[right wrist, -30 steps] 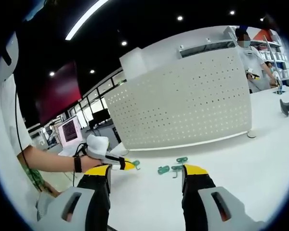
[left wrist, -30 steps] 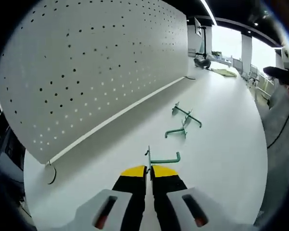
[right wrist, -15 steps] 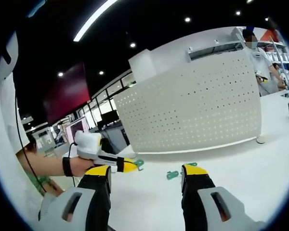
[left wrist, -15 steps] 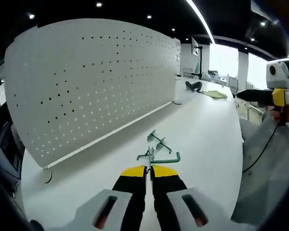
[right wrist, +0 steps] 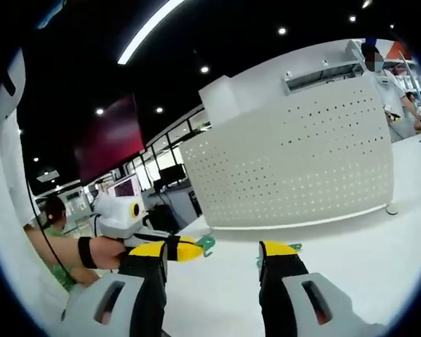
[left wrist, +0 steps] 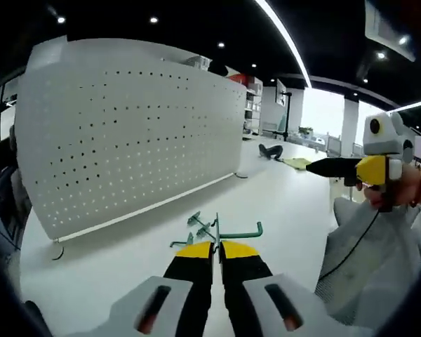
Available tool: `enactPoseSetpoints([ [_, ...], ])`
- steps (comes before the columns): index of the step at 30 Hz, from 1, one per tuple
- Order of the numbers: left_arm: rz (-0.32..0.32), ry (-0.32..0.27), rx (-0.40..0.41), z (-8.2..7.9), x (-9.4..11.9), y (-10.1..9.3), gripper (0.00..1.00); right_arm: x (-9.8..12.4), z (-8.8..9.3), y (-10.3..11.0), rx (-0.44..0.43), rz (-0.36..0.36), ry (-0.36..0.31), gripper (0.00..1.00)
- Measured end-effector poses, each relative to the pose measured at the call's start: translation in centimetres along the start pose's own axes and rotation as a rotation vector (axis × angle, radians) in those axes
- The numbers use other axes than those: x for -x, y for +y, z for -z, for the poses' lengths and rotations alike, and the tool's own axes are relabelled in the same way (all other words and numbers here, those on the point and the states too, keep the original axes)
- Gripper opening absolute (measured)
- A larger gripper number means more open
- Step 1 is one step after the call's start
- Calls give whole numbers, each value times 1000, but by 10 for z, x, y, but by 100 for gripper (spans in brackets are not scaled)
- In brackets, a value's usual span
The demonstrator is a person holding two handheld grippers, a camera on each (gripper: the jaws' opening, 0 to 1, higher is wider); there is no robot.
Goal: Insert the hook assembly into the mounting plate slot until the hook locks in place.
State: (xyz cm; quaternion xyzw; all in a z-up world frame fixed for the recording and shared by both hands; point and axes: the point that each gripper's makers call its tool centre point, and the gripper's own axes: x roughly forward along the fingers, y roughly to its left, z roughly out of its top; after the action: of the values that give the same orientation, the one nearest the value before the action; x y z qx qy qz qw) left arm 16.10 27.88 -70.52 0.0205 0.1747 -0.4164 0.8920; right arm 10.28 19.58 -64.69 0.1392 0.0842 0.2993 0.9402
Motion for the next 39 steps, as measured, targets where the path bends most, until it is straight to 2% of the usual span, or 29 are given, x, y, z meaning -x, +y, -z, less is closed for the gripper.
enactPoseSetpoints([
  [5,33,-56,16,-14,4,-22,4,-3,-1,9,-16,-41,-1,41],
  [16,95,-154,1,-38,9,-46,4,-6,-3,19,-44,-77,-13,27],
  [31,177,-196,-29,-49,6,-75,4,-7,-5,19,-110,-84,-33,13],
  [36,187,-215,-46,-52,8,-83,4,-7,-6,18,-142,-90,-41,7],
  [39,169,-225,-88,-52,8,-84,4,-7,-5,19,-197,-94,-48,5],
])
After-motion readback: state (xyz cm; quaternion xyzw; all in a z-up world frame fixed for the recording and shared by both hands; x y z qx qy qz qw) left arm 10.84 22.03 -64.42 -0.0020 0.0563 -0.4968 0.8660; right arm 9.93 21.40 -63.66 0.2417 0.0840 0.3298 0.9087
